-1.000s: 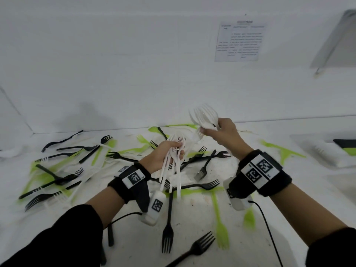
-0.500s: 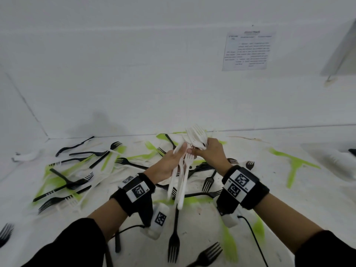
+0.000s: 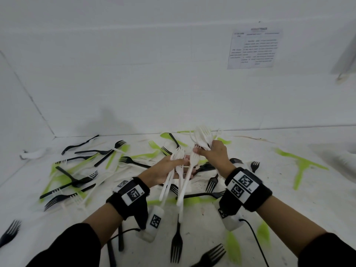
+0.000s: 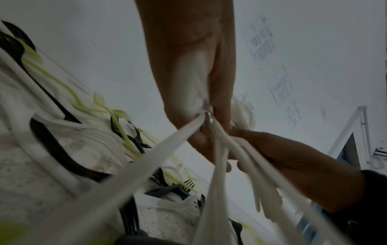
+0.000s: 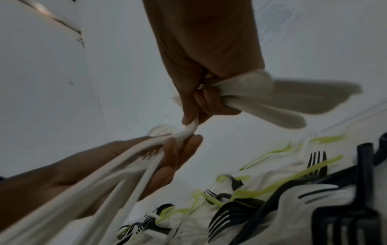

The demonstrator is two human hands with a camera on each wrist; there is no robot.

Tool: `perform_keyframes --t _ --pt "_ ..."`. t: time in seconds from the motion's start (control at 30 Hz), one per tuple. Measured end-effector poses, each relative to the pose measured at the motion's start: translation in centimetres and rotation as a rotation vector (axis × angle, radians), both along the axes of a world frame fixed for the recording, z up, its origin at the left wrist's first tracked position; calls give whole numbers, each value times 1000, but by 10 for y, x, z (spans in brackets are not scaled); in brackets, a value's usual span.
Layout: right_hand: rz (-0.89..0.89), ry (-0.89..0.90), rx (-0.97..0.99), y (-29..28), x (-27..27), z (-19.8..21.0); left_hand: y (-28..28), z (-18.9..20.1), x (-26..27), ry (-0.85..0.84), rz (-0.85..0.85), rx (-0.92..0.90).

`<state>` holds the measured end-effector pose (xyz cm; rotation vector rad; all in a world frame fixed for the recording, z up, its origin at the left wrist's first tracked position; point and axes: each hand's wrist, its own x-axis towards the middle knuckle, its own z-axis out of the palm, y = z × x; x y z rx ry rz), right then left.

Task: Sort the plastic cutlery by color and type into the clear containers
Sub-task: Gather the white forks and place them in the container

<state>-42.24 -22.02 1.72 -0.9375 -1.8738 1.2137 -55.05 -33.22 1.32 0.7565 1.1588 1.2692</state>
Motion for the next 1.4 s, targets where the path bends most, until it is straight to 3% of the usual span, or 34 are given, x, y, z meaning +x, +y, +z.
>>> perform_keyframes --t 0.17,0.33,0.47,0.57,0.67,0.97,1.1,1.23,1.3,1.4 --pt "75 115 -61 4 5 14 6 -3 -8 56 185 -57" --pt "159 121 -11 -10 -7 6 8 -2 0 127 -33 -9" --pt "156 155 -49 -18 -8 8 5 -3 -3 112 -36 -11" --pt "131 57 -91 -16 -8 16 0 -1 -4 92 -73 -32" --pt "243 -83 -169 -13 -5 23 -3 3 -2 54 -125 -73" --pt "371 -97 -396 -8 -5 24 -5 8 3 146 -178 -45" --pt "281 199 -531 5 -3 44 -6 4 3 123 -180 -55" --pt "-18 474 -426 21 10 76 -3 -1 2 148 6 -17" --pt "-125 539 -347 28 18 88 1 -1 1 105 173 7" --pt "-203 492 -238 38 25 85 9 1 0 64 343 47"
